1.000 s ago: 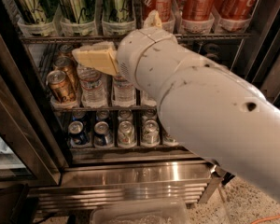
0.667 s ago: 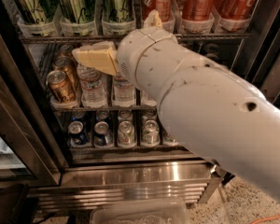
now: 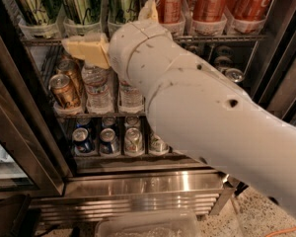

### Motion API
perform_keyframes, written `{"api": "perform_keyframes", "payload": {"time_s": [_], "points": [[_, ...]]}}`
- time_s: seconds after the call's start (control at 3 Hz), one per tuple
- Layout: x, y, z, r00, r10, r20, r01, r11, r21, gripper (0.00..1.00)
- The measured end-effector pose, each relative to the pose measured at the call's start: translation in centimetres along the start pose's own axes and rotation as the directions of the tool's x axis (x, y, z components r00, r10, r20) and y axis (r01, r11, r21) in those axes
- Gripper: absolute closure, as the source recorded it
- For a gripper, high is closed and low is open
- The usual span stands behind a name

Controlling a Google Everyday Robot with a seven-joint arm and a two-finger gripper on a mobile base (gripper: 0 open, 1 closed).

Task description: Pick green can from top shelf of fridge

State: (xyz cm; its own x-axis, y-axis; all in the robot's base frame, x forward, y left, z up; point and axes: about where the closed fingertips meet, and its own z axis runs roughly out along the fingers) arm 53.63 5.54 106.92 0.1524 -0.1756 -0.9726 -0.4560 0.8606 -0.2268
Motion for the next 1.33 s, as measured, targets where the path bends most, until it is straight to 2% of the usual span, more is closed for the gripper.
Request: {"api": "perform_keyframes", "payload": {"time_s": [0.33, 0.67, 1.33], "points": [[-0.7, 0.2, 1.4, 0.999, -0.011, 0.047, 0.011, 0.9999, 0.013, 0.0], [-0.9, 0.2, 2.1, 0.997, -0.024, 0.07, 0.021, 0.9992, 0.035, 0.16], [-1.5, -0.5, 2.6, 0.994, -0.064, 0.085, 0.054, 0.9923, 0.111, 0.16]]}}
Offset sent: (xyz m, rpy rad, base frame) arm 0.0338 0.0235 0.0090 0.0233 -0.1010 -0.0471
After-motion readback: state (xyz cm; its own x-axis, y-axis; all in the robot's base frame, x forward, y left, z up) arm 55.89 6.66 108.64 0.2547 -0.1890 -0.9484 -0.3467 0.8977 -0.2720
